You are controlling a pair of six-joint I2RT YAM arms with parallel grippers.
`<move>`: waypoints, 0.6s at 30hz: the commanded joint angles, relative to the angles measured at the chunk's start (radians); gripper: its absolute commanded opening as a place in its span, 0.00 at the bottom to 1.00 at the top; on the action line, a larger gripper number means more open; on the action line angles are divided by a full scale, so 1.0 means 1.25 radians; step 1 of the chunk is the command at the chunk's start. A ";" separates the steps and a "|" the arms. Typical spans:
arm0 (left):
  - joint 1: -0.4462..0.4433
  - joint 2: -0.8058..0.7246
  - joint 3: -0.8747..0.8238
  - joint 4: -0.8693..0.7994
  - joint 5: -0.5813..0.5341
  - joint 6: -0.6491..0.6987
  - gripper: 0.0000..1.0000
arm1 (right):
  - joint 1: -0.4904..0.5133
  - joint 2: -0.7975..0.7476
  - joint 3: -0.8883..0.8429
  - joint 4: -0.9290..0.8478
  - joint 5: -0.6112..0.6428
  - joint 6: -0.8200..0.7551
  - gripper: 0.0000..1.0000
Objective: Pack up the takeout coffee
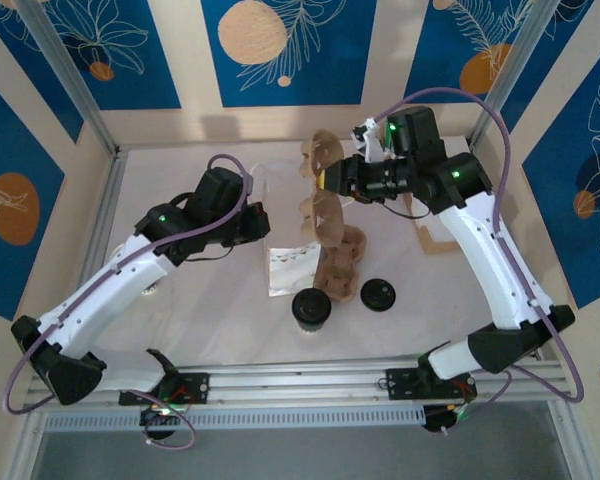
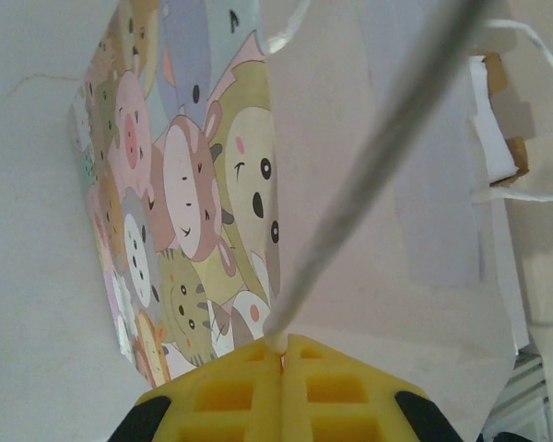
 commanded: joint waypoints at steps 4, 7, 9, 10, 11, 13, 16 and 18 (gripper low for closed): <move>-0.009 -0.035 -0.041 0.040 0.024 -0.015 0.00 | 0.030 0.048 0.056 0.015 0.039 0.019 0.37; -0.009 -0.044 -0.055 0.045 0.022 -0.013 0.08 | 0.037 0.071 0.063 0.024 0.048 0.027 0.37; -0.009 -0.053 -0.062 0.046 0.016 -0.011 0.14 | 0.044 0.087 0.071 0.029 0.053 0.031 0.36; -0.008 -0.057 -0.067 0.046 0.013 -0.010 0.16 | 0.049 0.095 0.078 0.030 0.056 0.033 0.36; -0.007 -0.062 -0.069 0.046 0.008 -0.007 0.19 | 0.053 0.104 0.084 0.032 0.059 0.036 0.36; -0.007 -0.073 -0.075 0.045 -0.001 -0.004 0.24 | 0.061 0.120 0.098 0.030 0.068 0.038 0.36; -0.005 -0.096 -0.082 0.044 -0.013 0.001 0.34 | 0.068 0.136 0.111 0.031 0.082 0.044 0.36; -0.004 -0.110 -0.086 0.040 -0.022 0.003 0.40 | 0.071 0.142 0.115 0.035 0.089 0.048 0.36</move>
